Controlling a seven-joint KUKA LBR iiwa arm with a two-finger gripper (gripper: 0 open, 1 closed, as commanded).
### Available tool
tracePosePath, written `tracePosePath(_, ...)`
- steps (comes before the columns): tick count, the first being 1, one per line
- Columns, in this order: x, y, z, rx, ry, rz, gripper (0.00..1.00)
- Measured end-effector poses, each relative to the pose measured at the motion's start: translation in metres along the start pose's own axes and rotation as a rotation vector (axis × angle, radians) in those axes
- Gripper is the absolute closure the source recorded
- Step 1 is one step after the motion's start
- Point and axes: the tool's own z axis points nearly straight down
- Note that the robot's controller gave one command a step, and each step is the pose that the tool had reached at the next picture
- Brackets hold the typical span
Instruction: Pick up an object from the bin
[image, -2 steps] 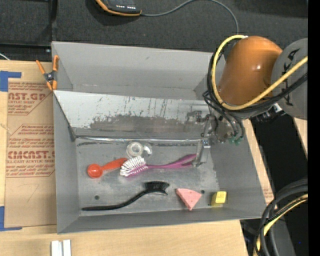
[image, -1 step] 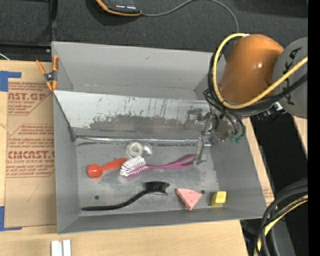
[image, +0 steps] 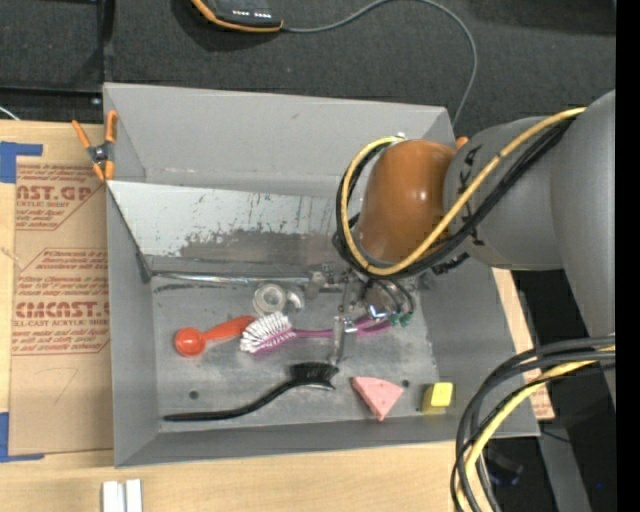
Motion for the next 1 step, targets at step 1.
tracePosePath(1,-0.0047,0.0227,-0.0488,0.001,-0.009,0.003,0.0)
